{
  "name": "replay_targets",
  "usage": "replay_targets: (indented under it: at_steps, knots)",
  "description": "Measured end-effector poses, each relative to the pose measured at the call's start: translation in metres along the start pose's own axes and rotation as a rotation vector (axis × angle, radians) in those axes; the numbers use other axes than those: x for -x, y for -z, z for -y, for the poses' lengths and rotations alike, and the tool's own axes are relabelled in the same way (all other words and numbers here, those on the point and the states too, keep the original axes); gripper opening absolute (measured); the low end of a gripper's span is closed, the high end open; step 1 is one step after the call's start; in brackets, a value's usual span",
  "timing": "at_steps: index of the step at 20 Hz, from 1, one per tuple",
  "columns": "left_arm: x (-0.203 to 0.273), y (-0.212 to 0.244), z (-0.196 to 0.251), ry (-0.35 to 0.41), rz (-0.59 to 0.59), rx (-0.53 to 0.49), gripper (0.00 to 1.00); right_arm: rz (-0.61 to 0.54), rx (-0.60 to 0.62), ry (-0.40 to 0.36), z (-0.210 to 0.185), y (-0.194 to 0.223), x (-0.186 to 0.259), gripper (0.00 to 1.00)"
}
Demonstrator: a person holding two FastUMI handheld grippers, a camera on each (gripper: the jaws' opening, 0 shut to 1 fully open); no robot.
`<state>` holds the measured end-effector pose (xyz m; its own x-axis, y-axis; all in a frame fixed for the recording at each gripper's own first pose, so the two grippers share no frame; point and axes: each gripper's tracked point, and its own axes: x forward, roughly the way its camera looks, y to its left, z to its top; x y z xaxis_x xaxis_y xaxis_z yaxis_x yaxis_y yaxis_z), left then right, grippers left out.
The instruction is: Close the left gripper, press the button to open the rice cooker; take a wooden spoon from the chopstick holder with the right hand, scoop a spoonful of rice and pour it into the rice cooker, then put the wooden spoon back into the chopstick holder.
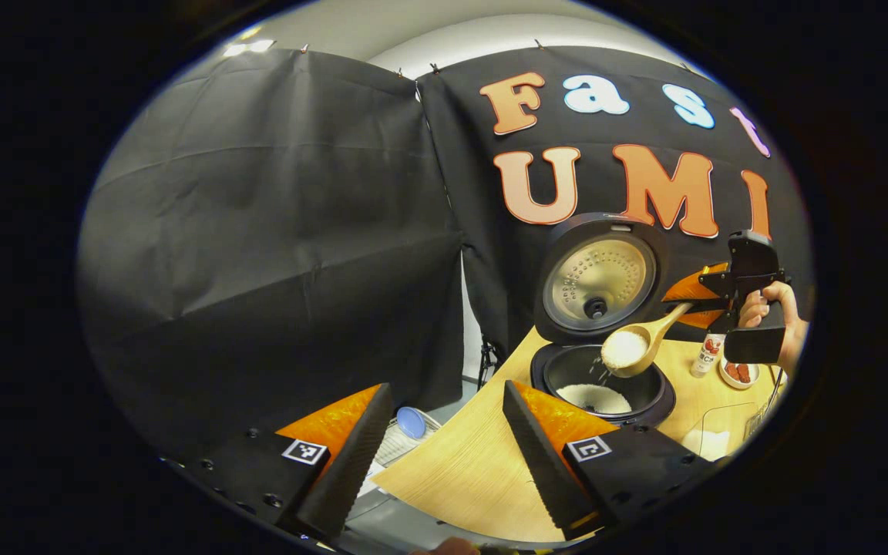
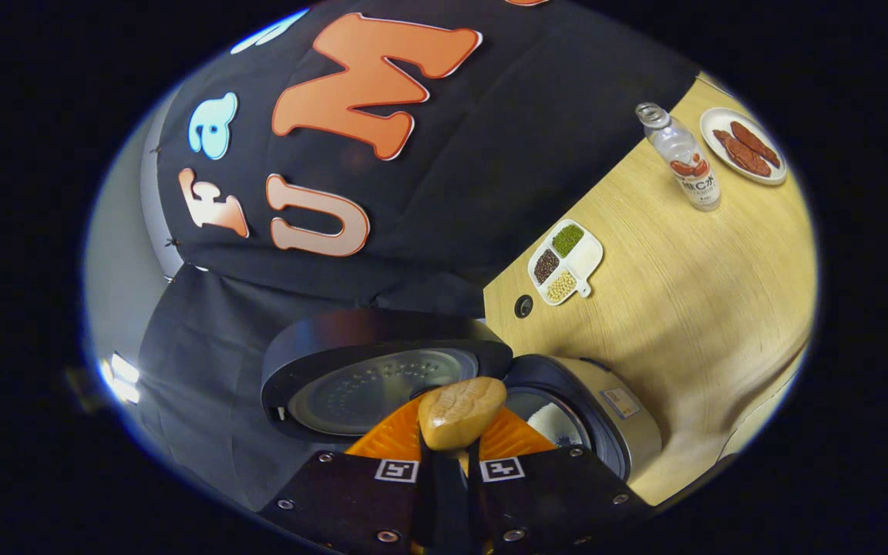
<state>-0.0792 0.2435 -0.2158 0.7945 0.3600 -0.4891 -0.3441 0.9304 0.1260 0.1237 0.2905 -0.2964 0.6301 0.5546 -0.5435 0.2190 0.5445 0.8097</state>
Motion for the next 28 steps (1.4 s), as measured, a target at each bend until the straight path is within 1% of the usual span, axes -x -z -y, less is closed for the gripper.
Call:
replay_targets:
  at_steps: [1, 2, 5, 6, 7, 9, 10, 12, 14, 18, 23, 28]
  knots:
    - [0.0, 0.0, -0.001, -0.003, 0.001, -0.003, 0.97, 0.0, 0.023, 0.006, -0.001, -0.002, 0.0, 0.15]
    - [0.0, -0.001, -0.002, -0.007, 0.001, -0.006, 0.95, 0.004, 0.045, 0.013, -0.001, -0.003, -0.002, 0.15]
    - [0.0, 0.001, -0.003, -0.012, -0.004, 0.002, 0.95, 0.014, 0.116, 0.031, -0.004, -0.006, -0.005, 0.15]
    - [0.0, 0.002, -0.004, -0.013, -0.008, 0.007, 0.97, 0.017, 0.133, 0.034, -0.003, -0.007, -0.004, 0.14]
    - [0.0, 0.003, -0.003, -0.013, -0.01, 0.01, 0.97, 0.02, 0.149, 0.034, -0.005, -0.009, -0.003, 0.15]
    - [0.001, 0.002, -0.005, -0.016, -0.008, 0.009, 0.97, 0.017, 0.155, 0.024, -0.011, -0.01, -0.006, 0.15]
    - [0.0, 0.003, -0.005, -0.017, -0.007, 0.006, 0.95, 0.012, 0.14, 0.018, -0.016, -0.01, -0.004, 0.15]
    - [0.0, 0.003, -0.006, -0.018, -0.012, 0.0, 0.95, 0.009, 0.127, -0.001, -0.025, -0.009, -0.003, 0.15]
    - [0.001, 0.003, -0.007, -0.017, -0.011, -0.004, 0.95, 0.021, 0.15, -0.006, -0.031, -0.012, 0.001, 0.15]
    - [0.001, -0.001, -0.008, -0.014, -0.001, -0.012, 0.95, 0.039, 0.265, 0.006, -0.042, -0.015, 0.003, 0.15]
    - [0.001, -0.001, -0.005, -0.004, 0.001, -0.009, 0.95, 0.062, 0.4, -0.001, -0.054, -0.014, 0.008, 0.15]
    - [0.004, 0.001, -0.009, -0.011, -0.002, -0.003, 0.95, 0.072, 0.494, -0.007, -0.066, -0.009, 0.01, 0.15]
